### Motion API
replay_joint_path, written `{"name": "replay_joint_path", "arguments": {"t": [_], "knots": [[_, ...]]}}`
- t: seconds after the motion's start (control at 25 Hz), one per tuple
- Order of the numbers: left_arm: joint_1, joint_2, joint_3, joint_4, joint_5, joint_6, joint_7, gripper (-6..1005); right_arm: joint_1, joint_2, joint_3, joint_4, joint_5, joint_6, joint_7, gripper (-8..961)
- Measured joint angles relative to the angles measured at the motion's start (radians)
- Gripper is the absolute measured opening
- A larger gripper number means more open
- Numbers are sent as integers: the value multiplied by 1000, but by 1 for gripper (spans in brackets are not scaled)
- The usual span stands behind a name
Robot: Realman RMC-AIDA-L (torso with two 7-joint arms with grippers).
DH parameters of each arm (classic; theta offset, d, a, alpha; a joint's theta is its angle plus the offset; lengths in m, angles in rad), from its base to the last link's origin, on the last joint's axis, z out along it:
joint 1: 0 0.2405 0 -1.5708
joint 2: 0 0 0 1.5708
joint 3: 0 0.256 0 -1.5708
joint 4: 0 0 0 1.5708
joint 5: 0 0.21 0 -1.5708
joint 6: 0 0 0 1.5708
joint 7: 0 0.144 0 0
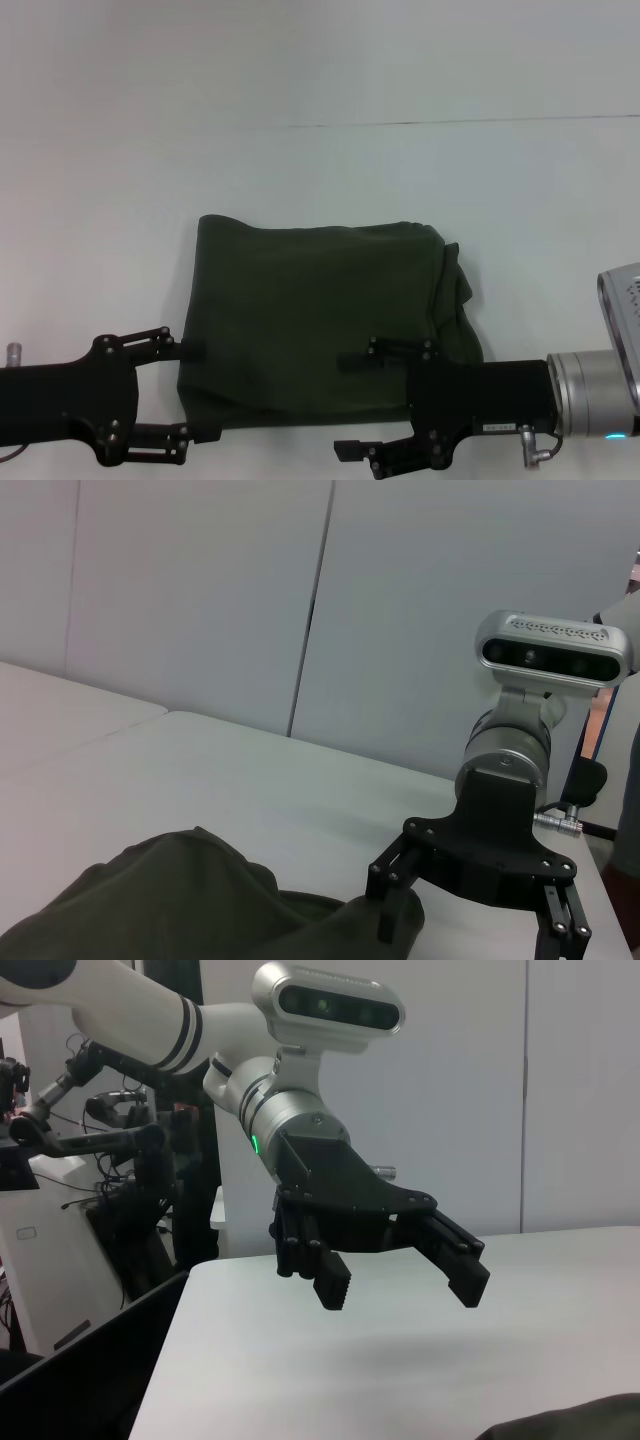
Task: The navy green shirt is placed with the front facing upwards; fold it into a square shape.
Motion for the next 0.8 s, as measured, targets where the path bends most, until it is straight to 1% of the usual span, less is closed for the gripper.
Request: {"name": "replay_joint_path", "arguments": {"t": [0.8], "knots": [[0,-3,2,-1,0,-11,4,875,0,2,-5,2,0,0,0,915]]}}
